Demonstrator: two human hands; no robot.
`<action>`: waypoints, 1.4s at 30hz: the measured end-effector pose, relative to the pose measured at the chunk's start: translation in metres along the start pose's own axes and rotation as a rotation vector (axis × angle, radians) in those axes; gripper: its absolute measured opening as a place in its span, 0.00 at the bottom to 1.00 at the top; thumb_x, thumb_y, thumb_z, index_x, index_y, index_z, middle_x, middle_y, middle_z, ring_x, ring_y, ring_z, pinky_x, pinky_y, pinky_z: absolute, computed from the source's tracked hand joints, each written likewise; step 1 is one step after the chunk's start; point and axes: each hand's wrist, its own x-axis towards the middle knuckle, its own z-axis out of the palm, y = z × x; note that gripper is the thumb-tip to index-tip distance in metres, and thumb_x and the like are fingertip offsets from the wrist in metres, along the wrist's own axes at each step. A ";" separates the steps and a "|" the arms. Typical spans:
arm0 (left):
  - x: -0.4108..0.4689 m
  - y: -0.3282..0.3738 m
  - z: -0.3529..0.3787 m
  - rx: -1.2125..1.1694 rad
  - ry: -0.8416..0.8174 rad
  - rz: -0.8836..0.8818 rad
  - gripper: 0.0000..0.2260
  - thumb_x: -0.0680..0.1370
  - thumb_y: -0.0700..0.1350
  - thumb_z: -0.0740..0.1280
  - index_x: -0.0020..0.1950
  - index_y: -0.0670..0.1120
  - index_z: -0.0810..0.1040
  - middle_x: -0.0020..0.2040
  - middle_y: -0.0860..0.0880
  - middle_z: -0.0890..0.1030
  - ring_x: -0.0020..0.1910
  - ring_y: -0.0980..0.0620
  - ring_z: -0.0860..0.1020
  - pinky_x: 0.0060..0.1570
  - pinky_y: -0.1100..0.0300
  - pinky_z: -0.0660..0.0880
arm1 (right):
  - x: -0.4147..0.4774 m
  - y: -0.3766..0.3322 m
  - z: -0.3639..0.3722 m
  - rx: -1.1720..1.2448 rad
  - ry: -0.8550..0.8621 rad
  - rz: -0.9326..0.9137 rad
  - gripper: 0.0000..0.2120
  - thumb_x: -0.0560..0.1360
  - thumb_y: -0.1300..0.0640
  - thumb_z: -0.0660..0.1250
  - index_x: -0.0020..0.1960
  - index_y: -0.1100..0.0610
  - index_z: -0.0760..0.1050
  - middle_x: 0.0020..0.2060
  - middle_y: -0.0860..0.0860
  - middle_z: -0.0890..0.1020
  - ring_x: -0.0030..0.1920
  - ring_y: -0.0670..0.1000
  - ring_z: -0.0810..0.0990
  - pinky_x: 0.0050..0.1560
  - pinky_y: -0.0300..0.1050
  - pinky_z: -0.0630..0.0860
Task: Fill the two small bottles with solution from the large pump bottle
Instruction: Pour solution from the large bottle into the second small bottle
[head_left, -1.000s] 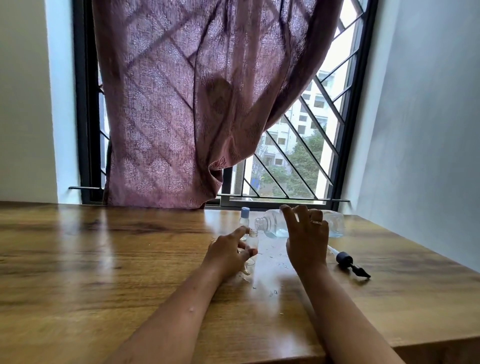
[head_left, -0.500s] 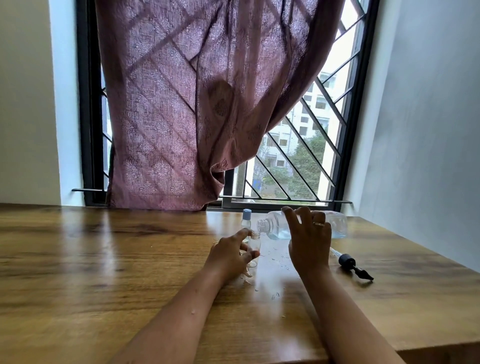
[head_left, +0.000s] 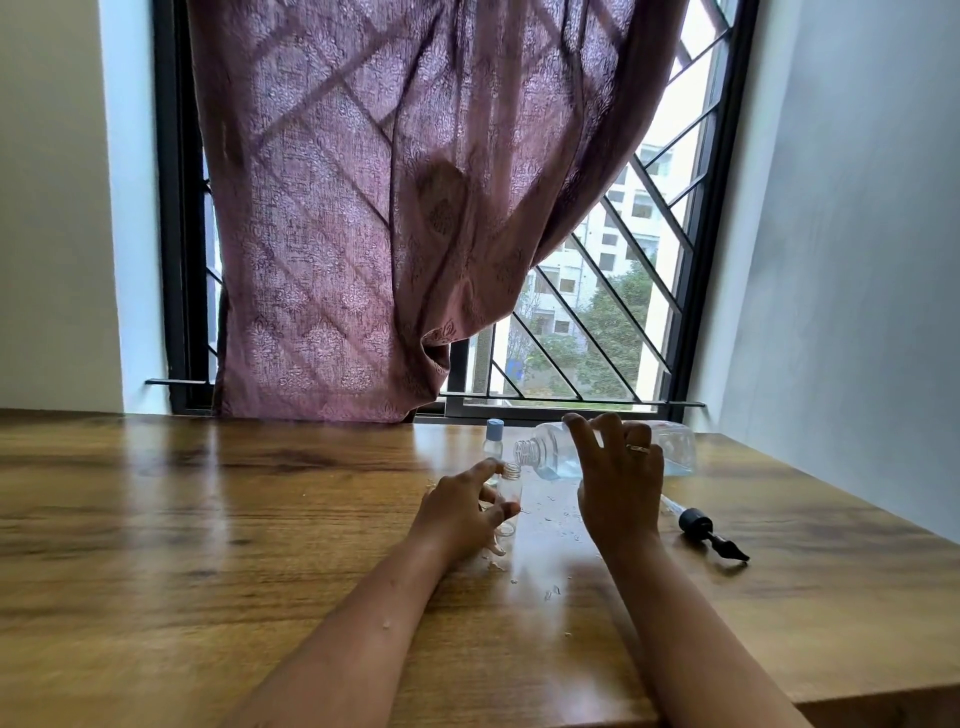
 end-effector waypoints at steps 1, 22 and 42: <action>0.000 0.000 0.000 -0.006 -0.001 0.000 0.20 0.73 0.55 0.69 0.64 0.57 0.70 0.52 0.54 0.83 0.48 0.53 0.80 0.53 0.56 0.75 | 0.000 0.000 0.000 0.003 0.001 0.002 0.34 0.55 0.71 0.62 0.58 0.50 0.73 0.45 0.52 0.75 0.43 0.56 0.66 0.36 0.47 0.66; 0.003 -0.004 0.004 -0.097 -0.013 -0.022 0.18 0.72 0.53 0.71 0.60 0.58 0.72 0.46 0.55 0.84 0.43 0.53 0.82 0.52 0.53 0.78 | 0.001 -0.001 0.000 0.014 -0.003 0.012 0.36 0.54 0.72 0.65 0.59 0.49 0.72 0.45 0.52 0.75 0.45 0.56 0.67 0.37 0.48 0.68; 0.004 -0.006 0.004 -0.104 -0.015 -0.020 0.18 0.72 0.53 0.71 0.60 0.58 0.72 0.48 0.53 0.84 0.45 0.52 0.82 0.53 0.53 0.78 | 0.000 0.000 0.001 -0.023 0.019 0.000 0.36 0.54 0.71 0.64 0.59 0.48 0.72 0.46 0.51 0.72 0.45 0.56 0.66 0.37 0.47 0.65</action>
